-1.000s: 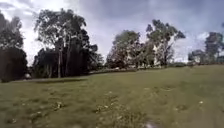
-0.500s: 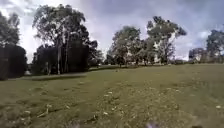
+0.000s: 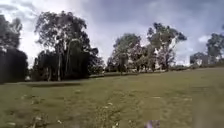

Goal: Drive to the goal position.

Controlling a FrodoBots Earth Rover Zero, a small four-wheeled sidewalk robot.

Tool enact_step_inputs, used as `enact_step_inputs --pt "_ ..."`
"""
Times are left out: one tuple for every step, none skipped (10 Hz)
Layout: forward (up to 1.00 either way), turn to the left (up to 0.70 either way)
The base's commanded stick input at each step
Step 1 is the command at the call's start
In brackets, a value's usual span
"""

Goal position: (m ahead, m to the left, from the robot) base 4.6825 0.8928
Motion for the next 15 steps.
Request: enact_step_inputs --pt "0.7 0.0" --pt "0.7 0.0" --pt "0.7 0.0" --pt "0.7 0.0" --pt "0.7 0.0" --pt "0.7 0.0" --pt "0.7 0.0" --pt "0.7 0.0" --pt "0.7 0.0" --pt "0.7 0.0" --pt "0.7 0.0" --pt "0.7 0.0" --pt "0.7 0.0" --pt "0.7 0.0" --pt "0.7 0.0"
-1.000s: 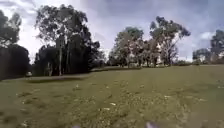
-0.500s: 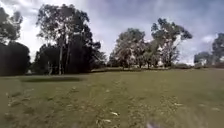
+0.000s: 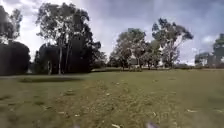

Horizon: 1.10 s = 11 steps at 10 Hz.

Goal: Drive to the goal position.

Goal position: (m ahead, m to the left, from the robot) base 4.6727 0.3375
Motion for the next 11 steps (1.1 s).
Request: enact_step_inputs --pt "0.7 0.0" --pt "0.7 0.0" --pt "0.7 0.0" --pt "0.7 0.0" --pt "0.7 0.0" --pt "0.7 0.0" --pt "0.7 0.0" --pt "0.7 0.0" --pt "0.7 0.0" --pt "0.7 0.0" --pt "0.7 0.0"
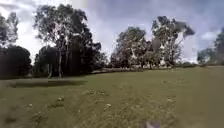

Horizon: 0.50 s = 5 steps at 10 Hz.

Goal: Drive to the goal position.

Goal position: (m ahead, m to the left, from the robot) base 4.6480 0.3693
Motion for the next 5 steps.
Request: enact_step_inputs --pt "0.7 0.0" --pt "0.7 0.0" --pt "0.7 0.0" --pt "0.7 0.0" --pt "0.7 0.0"
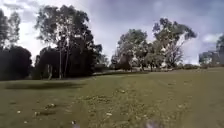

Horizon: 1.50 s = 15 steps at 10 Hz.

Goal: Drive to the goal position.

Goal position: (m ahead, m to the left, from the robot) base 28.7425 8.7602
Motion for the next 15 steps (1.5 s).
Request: enact_step_inputs --pt "0.7 0.0" --pt "0.7 0.0" --pt "0.7 0.0" --pt "0.7 0.0" --pt "0.7 0.0" --pt "0.7 0.0" --pt "0.7 0.0" --pt "0.7 0.0" --pt "0.7 0.0" --pt "0.7 0.0" --pt "0.7 0.0" --pt "0.7 0.0" --pt "0.7 0.0" --pt "0.7 0.0" --pt "0.7 0.0"
